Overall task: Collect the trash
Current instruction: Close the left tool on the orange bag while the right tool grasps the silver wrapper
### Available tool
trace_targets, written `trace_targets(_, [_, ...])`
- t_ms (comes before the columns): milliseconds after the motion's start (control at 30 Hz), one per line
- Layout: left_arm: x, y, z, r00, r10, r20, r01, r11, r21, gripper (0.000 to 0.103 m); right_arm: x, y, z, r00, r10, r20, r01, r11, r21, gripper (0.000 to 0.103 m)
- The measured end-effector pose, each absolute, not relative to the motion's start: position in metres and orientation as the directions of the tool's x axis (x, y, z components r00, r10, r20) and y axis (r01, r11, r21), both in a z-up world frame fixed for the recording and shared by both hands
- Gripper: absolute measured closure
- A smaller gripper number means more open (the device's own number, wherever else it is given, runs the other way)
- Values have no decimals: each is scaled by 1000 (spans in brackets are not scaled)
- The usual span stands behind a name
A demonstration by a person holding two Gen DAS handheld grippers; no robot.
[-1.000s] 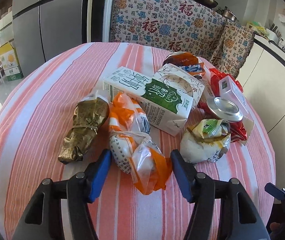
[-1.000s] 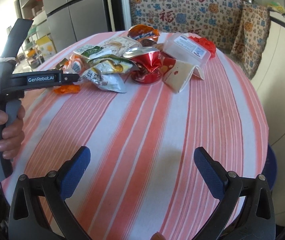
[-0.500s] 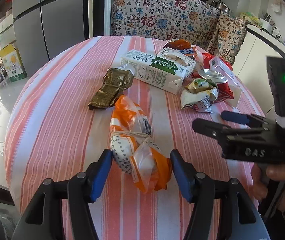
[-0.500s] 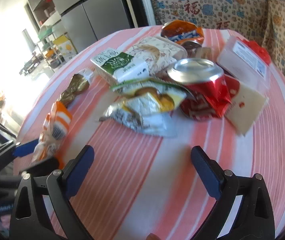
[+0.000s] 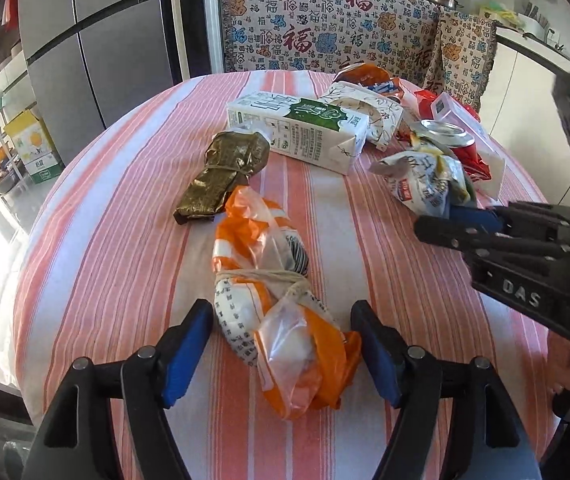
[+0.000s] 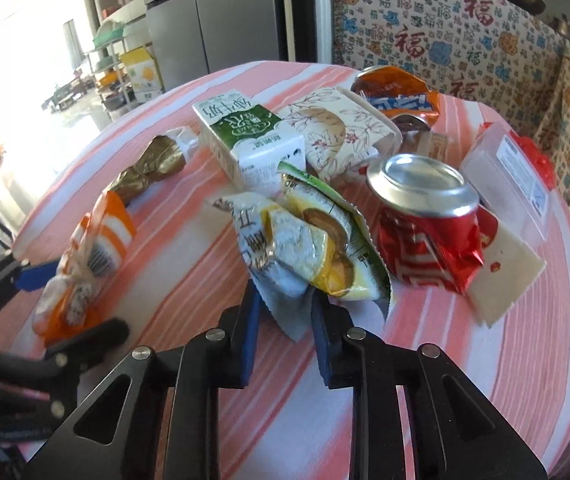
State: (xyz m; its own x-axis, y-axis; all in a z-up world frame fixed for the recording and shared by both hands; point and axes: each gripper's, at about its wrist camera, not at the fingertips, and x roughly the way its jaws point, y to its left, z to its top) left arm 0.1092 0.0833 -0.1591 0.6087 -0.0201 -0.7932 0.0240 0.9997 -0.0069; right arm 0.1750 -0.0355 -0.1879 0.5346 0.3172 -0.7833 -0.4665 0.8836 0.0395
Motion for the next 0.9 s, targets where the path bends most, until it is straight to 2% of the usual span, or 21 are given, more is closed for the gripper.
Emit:
trace_targets(200, [102, 86, -158, 614, -35, -789, 19, 999, -30, 30, 146, -69, -182, 503, 346, -792, -467, 880, 88, 82])
trace_targets(233, [99, 87, -157, 615, -43, -787, 21, 999, -38, 30, 145, -72, -180, 499, 351, -793, -469, 878, 94, 78])
trace_targets(367, [98, 90, -151, 612, -98, -784, 39, 995, -94, 30, 148, -72, -171, 506, 368, -780, -470, 876, 108, 41])
trace_targets(467, [103, 93, -144, 618, -91, -781, 33, 995, -91, 30, 160, -60, -164, 526, 380, -761, -475, 874, 107, 27])
trace_targets(700, [115, 103, -141, 572, -119, -812, 15, 991, -135, 32, 200, -26, -165, 553, 284, -783, -496, 868, -35, 26])
trace_targets(733, [115, 102, -142, 572, -116, -812, 19, 992, -128, 34, 203, -25, -168, 533, 283, -797, -502, 865, -29, 30])
trace_targets(767, [116, 101, -142, 566, -120, -816, 28, 992, -126, 49, 206, -24, -171, 516, 276, -810, -502, 865, -25, 53])
trace_targets(900, [112, 98, -139, 580, -127, -804, 40, 991, -128, 54, 198, -38, -165, 497, 323, -806, -487, 872, 49, 63])
